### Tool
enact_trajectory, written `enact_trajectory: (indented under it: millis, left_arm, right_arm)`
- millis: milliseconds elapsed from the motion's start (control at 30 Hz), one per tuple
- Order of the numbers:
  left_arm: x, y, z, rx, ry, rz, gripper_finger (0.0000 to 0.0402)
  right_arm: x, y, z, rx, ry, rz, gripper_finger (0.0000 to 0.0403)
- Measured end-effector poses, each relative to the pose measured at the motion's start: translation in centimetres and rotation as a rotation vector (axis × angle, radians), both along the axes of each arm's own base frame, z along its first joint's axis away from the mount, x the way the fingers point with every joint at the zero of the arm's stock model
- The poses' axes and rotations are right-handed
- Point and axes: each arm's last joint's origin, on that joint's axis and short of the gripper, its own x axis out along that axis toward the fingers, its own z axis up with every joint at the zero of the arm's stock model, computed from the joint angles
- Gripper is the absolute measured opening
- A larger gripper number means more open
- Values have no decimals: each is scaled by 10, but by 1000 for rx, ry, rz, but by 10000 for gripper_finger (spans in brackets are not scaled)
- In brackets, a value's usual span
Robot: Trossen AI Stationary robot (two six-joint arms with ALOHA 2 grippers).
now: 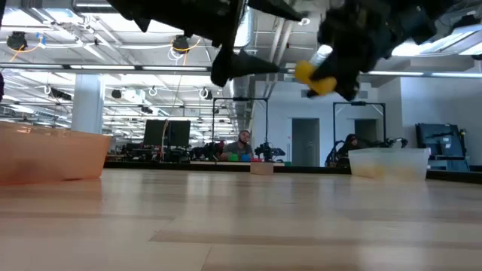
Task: Sort & place blocks by color
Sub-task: Put the yellow block into the transparent bin
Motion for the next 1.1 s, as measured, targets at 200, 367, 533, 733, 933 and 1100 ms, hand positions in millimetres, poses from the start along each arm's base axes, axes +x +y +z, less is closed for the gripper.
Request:
enact_trajectory:
  millis: [200, 367, 533, 733, 933, 1100]
  left_arm:
    - [-15, 25, -1, -149, 185, 36, 389]
    - [-19, 28, -4, -185, 244, 66, 381]
    - [-19, 29, -4, -187, 239, 110, 380]
    - [-19, 36, -4, -184, 235, 164, 380]
    - [-20, 53, -4, -182, 232, 224, 380]
    - [-21, 68, -6, -165, 255, 214, 380]
  right_arm:
    - [-44, -39, -1, -111, 276, -282, 122]
    - [-80, -82, -2, -146, 439, -612, 122]
    - [-102, -116, -3, -117, 490, -791, 122]
    - [-125, -142, -3, -163, 541, -922, 122]
    - [-138, -165, -12, -175, 610, -983, 125]
    - [-134, -169, -21, -136, 638, -977, 176]
